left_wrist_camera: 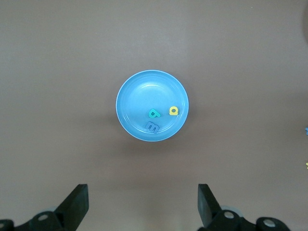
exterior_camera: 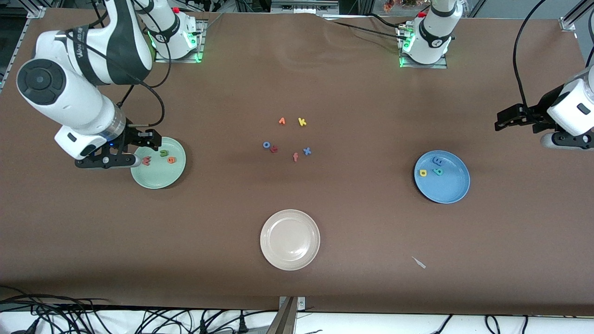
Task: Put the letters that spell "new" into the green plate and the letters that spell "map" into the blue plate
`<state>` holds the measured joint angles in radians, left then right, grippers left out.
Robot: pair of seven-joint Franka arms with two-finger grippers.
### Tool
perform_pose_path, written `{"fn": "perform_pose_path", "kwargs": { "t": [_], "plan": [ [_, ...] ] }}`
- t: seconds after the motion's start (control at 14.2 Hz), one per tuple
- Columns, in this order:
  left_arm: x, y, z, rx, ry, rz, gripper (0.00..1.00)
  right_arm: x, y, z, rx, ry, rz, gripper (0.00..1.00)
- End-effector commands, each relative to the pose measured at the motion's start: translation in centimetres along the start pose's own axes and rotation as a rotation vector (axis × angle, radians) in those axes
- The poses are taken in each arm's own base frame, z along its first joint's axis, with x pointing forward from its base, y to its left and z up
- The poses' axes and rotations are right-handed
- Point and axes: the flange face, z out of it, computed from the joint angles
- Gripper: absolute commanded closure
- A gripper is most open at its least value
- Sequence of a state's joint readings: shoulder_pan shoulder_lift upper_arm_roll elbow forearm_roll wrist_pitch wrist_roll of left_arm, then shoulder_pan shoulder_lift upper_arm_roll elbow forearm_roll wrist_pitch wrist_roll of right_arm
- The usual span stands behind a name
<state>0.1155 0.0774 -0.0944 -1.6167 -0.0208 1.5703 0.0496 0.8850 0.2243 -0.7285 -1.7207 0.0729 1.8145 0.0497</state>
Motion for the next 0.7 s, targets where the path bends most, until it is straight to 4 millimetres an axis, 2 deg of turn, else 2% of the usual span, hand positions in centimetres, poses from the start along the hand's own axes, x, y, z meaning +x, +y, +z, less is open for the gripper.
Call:
{"fn": "perform_pose_path", "kwargs": {
  "t": [0.0,0.07,0.28,0.63],
  "plan": [
    [-0.3,0.1,-0.4,-0.026,0.001,0.015,0.0,-0.3,0.0,-1.1,0.01,-0.013,-0.006,0.13],
    [-0.3,0.2,-0.4,-0.024,0.001,0.016,0.0,-0.3,0.0,-1.2,0.011,-0.012,-0.004,0.01],
    [-0.3,0.2,-0.3,-0.024,-0.001,0.016,0.0,-0.5,-1.4,-2.5,0.024,0.012,-0.019,0.0],
    [-0.3,0.2,-0.3,-0.024,-0.001,0.016,0.0,-1.6,1.9,-5.6,0.106,0.055,-0.021,0.0]
  ]
}}
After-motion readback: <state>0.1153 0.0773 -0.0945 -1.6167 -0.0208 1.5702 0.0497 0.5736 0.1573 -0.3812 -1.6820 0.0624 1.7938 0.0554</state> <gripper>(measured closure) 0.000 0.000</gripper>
